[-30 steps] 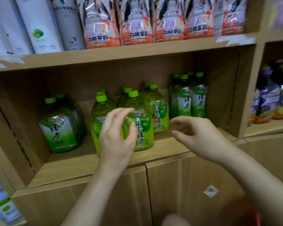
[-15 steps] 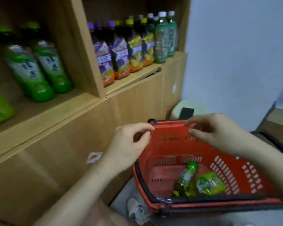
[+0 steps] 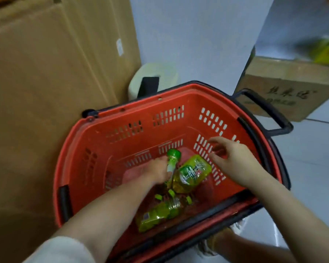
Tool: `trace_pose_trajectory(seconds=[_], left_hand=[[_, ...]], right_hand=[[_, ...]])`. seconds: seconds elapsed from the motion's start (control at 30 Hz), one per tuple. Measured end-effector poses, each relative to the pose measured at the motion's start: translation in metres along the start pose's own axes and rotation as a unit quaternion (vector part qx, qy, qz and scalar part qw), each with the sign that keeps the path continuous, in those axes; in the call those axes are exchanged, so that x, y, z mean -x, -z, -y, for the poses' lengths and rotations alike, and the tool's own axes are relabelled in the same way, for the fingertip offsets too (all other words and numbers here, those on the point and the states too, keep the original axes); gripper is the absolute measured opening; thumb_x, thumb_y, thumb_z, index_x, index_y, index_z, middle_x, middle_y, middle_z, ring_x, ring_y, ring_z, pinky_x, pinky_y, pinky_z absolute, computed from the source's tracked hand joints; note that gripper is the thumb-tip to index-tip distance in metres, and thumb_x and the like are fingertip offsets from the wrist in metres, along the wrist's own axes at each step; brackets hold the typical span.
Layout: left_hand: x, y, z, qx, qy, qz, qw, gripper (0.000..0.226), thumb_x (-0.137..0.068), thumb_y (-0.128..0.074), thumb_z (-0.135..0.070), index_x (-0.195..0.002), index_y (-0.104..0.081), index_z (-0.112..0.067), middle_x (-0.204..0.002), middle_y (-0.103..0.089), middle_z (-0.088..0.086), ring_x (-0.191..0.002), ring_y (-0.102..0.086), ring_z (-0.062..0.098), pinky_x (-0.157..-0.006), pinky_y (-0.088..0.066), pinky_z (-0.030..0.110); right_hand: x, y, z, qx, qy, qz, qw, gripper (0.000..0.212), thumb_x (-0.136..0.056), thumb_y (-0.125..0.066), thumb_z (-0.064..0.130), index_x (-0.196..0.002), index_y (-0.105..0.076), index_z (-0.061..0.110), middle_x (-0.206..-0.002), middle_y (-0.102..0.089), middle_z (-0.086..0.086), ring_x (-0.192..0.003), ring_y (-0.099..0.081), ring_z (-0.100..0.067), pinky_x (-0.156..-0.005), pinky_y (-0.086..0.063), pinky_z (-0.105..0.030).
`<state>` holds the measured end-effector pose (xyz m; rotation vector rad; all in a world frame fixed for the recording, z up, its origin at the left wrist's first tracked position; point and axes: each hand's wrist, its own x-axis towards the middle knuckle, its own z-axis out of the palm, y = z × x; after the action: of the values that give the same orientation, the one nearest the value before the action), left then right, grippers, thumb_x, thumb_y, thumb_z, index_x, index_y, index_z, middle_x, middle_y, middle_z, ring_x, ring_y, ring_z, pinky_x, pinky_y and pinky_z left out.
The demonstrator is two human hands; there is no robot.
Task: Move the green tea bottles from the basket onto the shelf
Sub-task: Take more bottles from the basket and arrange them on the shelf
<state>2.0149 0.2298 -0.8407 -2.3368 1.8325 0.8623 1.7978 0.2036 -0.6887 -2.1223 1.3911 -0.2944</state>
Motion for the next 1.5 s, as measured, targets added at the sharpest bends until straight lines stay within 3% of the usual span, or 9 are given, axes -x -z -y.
trace_pose_trajectory(seconds=[0.13, 0.3, 0.6, 0.73, 0.9, 0.97, 1.1, 1.23, 1.5], left_hand=[[-0.035, -0.059, 0.009, 0.172, 0.072, 0.061, 0.981, 0.063, -0.086, -0.063, -0.029, -0.140, -0.034, -0.019, -0.131, -0.054, 0.009, -0.112, -0.053, 0.023, -0.094, -0.040, 0.028], [-0.054, -0.052, 0.016, 0.209, 0.187, 0.097, 0.955, 0.059, -0.063, -0.083, -0.037, -0.112, -0.060, -0.014, -0.097, -0.065, 0.002, -0.081, -0.062, 0.018, -0.073, -0.050, 0.026], [-0.017, 0.117, -0.029, 0.162, -0.059, 0.188, 0.967, 0.065, -0.055, -0.084, -0.050, -0.108, -0.069, -0.016, -0.101, -0.073, -0.003, -0.087, -0.065, 0.012, -0.081, -0.048, 0.025], [0.002, 0.130, -0.058, 0.154, -0.173, 0.168, 0.958, 0.054, -0.061, -0.085, -0.037, -0.111, -0.067, -0.026, -0.106, -0.069, -0.014, -0.094, -0.063, 0.002, -0.086, -0.047, 0.017], [-0.028, 0.078, -0.029, 0.142, -0.128, -0.246, 0.950, 0.033, -0.072, -0.077, -0.031, -0.100, -0.059, -0.026, -0.106, -0.050, -0.006, -0.104, -0.052, 0.015, -0.087, -0.042, 0.029], [-0.040, 0.032, -0.025, 0.066, -0.067, -0.166, 0.982, 0.036, -0.075, -0.073, -0.035, -0.103, -0.058, -0.020, -0.105, -0.051, 0.002, -0.106, -0.055, 0.024, -0.083, -0.043, 0.031], [-0.052, -0.062, -0.049, 0.057, -0.009, 0.108, 0.992, 0.115, -0.062, -0.077, -0.059, -0.148, -0.016, -0.015, -0.152, -0.025, 0.014, -0.137, -0.030, 0.034, -0.110, -0.030, 0.039], [-0.068, -0.101, -0.068, 0.119, 0.042, 0.080, 0.989, 0.139, -0.051, -0.085, -0.051, -0.148, 0.010, -0.019, -0.152, -0.012, 0.019, -0.138, -0.022, 0.039, -0.108, -0.032, 0.050], [-0.060, -0.048, -0.055, -0.037, -0.034, 0.056, 0.997, 0.115, -0.055, -0.083, -0.043, -0.146, -0.017, -0.016, -0.144, -0.036, 0.013, -0.125, -0.046, 0.033, -0.100, -0.044, 0.038]], right_hand=[[-0.026, -0.025, -0.007, -0.023, 0.004, 0.022, 0.999, 0.045, -0.085, -0.063, 0.024, -0.129, -0.053, 0.026, -0.115, -0.065, 0.000, -0.102, -0.062, -0.017, -0.089, -0.048, -0.030], [-0.039, -0.027, -0.026, -0.040, -0.012, 0.006, 0.999, 0.049, -0.087, -0.063, 0.023, -0.133, -0.047, 0.027, -0.120, -0.062, 0.002, -0.107, -0.059, -0.014, -0.088, -0.046, -0.024], [-0.048, -0.027, -0.020, 0.145, 0.065, 0.161, 0.974, 0.117, -0.070, -0.076, 0.048, -0.144, 0.014, 0.043, -0.160, 0.000, 0.012, -0.147, 0.006, -0.012, -0.115, -0.010, -0.057], [-0.055, -0.025, -0.022, 0.234, 0.056, 0.093, 0.966, 0.096, -0.064, -0.072, 0.059, -0.140, -0.017, 0.036, -0.125, -0.056, 0.005, -0.121, -0.051, -0.022, -0.103, -0.028, -0.052], [-0.052, -0.021, -0.037, 0.249, -0.082, 0.086, 0.961, 0.055, -0.077, -0.060, 0.060, -0.111, -0.047, 0.018, -0.090, -0.061, -0.003, -0.085, -0.063, -0.028, -0.066, -0.049, -0.036], [-0.054, -0.019, -0.044, 0.222, -0.124, 0.080, 0.964, 0.055, -0.079, -0.056, 0.062, -0.109, -0.045, 0.018, -0.086, -0.057, -0.002, -0.084, -0.062, -0.028, -0.068, -0.051, -0.039], [-0.059, -0.021, -0.045, 0.175, -0.135, 0.059, 0.973, 0.053, -0.082, -0.057, 0.054, -0.116, -0.040, 0.018, -0.092, -0.060, -0.003, -0.084, -0.060, -0.027, -0.066, -0.050, -0.039], [-0.063, -0.024, -0.046, 0.175, -0.116, 0.031, 0.977, 0.053, -0.076, -0.065, 0.052, -0.110, -0.045, 0.016, -0.093, -0.059, -0.004, -0.082, -0.058, -0.026, -0.060, -0.044, -0.034], [-0.064, -0.024, -0.044, 0.182, -0.089, -0.015, 0.979, 0.066, -0.064, -0.074, 0.059, -0.109, -0.049, 0.018, -0.100, -0.058, -0.003, -0.091, -0.059, -0.026, -0.064, -0.040, -0.031]])
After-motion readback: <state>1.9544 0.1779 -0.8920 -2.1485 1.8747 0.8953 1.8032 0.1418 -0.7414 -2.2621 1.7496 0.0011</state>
